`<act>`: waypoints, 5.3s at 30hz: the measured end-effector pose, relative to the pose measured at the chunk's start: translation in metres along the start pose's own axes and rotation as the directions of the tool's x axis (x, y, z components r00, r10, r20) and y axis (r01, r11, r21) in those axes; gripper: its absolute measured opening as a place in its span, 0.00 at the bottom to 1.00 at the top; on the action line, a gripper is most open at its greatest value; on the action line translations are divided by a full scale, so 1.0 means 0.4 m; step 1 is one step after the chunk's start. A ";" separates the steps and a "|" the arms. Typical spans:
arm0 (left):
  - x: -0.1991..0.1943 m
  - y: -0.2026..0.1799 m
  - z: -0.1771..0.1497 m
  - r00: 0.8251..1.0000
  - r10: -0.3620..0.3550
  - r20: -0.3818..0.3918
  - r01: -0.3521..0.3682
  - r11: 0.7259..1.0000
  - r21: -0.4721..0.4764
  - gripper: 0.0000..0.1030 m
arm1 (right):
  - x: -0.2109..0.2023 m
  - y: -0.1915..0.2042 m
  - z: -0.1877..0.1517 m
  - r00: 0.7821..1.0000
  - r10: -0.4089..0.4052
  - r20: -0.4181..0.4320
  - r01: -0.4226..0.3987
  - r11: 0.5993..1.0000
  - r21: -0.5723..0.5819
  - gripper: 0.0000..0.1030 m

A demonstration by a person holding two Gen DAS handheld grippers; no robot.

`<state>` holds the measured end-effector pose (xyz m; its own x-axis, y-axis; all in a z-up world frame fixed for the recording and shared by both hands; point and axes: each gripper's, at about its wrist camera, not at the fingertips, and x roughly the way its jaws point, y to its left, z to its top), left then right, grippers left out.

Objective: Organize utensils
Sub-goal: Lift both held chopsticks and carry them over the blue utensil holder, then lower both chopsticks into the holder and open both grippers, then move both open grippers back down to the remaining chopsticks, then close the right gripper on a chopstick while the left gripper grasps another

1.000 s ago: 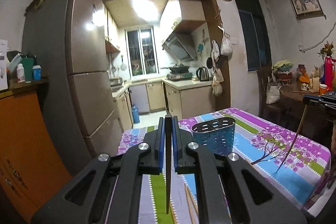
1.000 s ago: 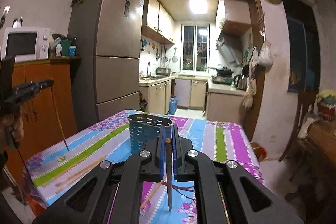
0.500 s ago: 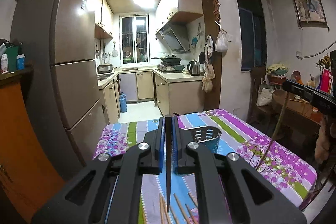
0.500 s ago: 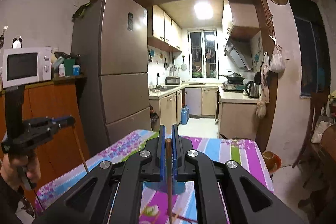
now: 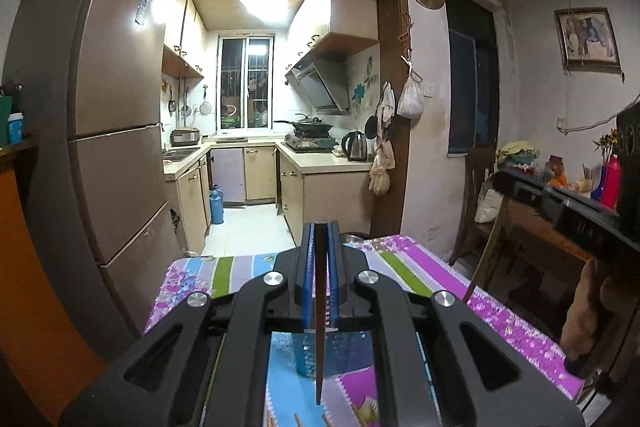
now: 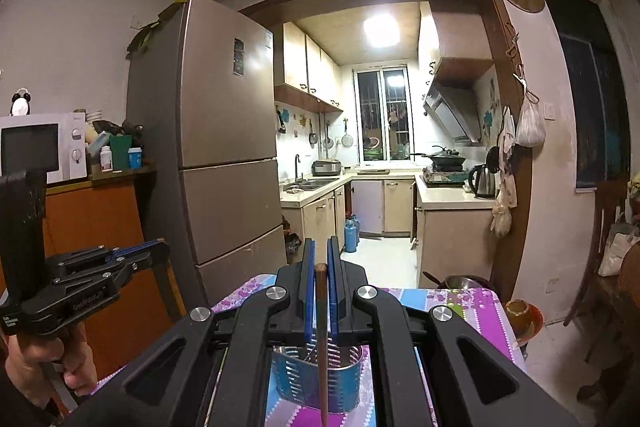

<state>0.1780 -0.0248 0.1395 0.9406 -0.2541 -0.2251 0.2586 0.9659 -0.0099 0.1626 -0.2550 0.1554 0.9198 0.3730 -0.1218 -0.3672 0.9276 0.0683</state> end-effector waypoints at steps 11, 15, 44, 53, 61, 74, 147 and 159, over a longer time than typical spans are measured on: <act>0.075 0.012 0.085 1.000 0.006 0.024 -0.006 1.000 -0.014 0.05 | 0.091 0.006 0.098 1.000 0.005 0.009 -0.005 1.000 -0.017 0.07; 0.107 0.033 0.126 0.999 0.012 0.048 -0.010 0.999 -0.036 0.05 | 0.139 0.009 0.151 1.000 0.001 0.025 0.000 1.000 -0.031 0.07; 0.333 0.056 0.050 0.999 -0.022 -0.038 0.020 0.998 -0.055 0.06 | 0.407 -0.055 -0.006 0.992 -0.006 -0.122 0.009 1.000 0.023 0.08; 0.290 0.064 0.065 0.999 -0.018 -0.035 0.015 0.997 -0.070 0.11 | 0.337 -0.044 0.001 0.995 -0.013 -0.097 0.016 0.999 0.034 0.23; -0.001 0.080 -0.078 1.000 -0.003 -0.006 0.003 1.000 -0.007 0.45 | -0.003 0.039 -0.146 0.996 0.064 -0.067 -0.062 0.998 0.026 0.30; -0.333 0.078 -0.586 0.986 0.104 -0.133 -0.110 0.993 -0.038 0.45 | -0.358 0.236 -0.740 0.946 -0.031 -0.324 0.040 0.999 0.023 0.25; -0.419 -0.045 -0.639 0.997 0.062 0.037 -0.063 0.997 0.033 0.07 | -0.407 0.284 -0.651 0.988 -0.139 -0.071 0.126 0.979 -0.160 0.08; -0.424 -0.018 -0.602 0.998 0.056 0.009 -0.056 0.998 0.042 0.08 | -0.361 0.228 -0.486 0.996 -0.091 0.021 0.094 0.978 -0.186 0.07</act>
<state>-0.0362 0.0231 -0.0568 0.9554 -0.2004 -0.2169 0.2145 0.9757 0.0436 -0.0308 -0.2209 -0.0132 0.9522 0.2864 -0.1066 -0.2988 0.9455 -0.1291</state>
